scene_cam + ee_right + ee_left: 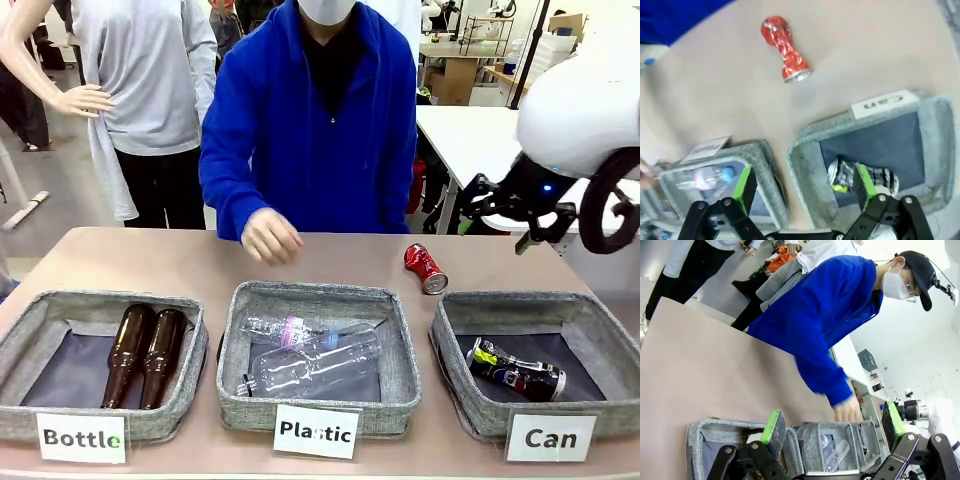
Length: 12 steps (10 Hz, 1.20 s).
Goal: Sort the can waste into the basket.
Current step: Pick up the can waste from the table and place it in the right Fabric basket.
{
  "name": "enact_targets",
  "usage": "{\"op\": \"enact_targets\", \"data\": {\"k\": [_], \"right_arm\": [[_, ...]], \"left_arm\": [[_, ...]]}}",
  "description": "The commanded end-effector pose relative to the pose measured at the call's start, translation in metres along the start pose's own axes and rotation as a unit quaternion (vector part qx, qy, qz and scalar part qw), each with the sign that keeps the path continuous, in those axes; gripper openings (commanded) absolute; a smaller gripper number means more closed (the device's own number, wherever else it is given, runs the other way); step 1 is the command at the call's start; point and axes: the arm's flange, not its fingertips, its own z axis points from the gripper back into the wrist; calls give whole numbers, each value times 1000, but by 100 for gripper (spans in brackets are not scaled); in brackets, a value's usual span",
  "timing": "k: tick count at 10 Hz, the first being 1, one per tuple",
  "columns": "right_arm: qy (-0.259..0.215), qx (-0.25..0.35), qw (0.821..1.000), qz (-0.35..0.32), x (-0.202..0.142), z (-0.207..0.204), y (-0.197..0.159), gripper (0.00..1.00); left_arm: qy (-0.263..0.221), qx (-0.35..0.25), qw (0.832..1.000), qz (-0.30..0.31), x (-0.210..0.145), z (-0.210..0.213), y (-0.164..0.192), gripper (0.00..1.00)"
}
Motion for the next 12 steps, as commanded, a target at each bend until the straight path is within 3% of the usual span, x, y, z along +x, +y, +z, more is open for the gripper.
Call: {"op": "enact_targets", "data": {"k": [1,4,6,12], "right_arm": [[1,-59,997,57,43,-18,35,100],[23,-94,979,178,91,-78,65,100],[72,-88,969,221,113,-119,69,100],[138,-89,955,247,135,-215,53,100]], "left_arm": [[-6,-7,1000,-1,0,0,0,100],[-6,-7,1000,-1,0,0,0,100],[-6,-7,1000,-1,0,0,0,100],[-6,-7,1000,-1,0,0,0,100]]}}
